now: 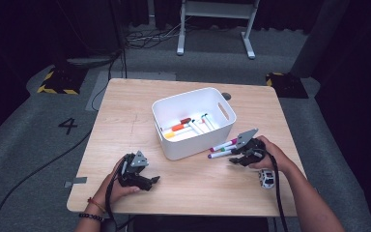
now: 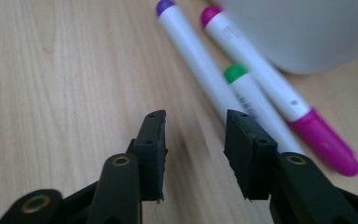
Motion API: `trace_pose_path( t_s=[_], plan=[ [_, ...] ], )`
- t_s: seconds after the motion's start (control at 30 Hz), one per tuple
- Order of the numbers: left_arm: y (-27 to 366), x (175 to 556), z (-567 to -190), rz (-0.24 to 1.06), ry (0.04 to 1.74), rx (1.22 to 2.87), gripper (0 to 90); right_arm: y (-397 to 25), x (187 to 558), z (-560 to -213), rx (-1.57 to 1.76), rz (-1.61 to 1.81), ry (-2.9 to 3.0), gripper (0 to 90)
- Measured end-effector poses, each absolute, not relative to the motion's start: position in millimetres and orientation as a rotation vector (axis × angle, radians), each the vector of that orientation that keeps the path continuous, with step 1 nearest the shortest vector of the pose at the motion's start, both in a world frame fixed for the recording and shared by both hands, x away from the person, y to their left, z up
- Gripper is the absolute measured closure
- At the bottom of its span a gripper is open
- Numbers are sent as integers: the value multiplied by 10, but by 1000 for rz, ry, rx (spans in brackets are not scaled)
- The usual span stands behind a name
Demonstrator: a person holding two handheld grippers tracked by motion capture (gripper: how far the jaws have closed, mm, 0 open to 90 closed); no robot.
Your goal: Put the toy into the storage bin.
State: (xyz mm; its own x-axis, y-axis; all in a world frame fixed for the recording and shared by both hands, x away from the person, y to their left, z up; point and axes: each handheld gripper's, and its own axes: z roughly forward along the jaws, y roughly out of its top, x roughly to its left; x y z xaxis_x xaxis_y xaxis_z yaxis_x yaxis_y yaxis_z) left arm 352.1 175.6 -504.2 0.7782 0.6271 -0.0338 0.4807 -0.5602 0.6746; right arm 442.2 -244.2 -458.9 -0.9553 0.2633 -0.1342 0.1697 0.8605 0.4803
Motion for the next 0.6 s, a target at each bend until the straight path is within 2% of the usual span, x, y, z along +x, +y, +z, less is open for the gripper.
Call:
trace_pose_path(
  t_s=[0.3,0.6],
  plan=[
    [1753,3520,-5043,274,824,2270,125,-2519,4552,-4637,416,729,2786,538],
    [1754,3520,-5043,274,822,2273,125,-2429,4477,-4712,338,680,2885,671]
  ],
)
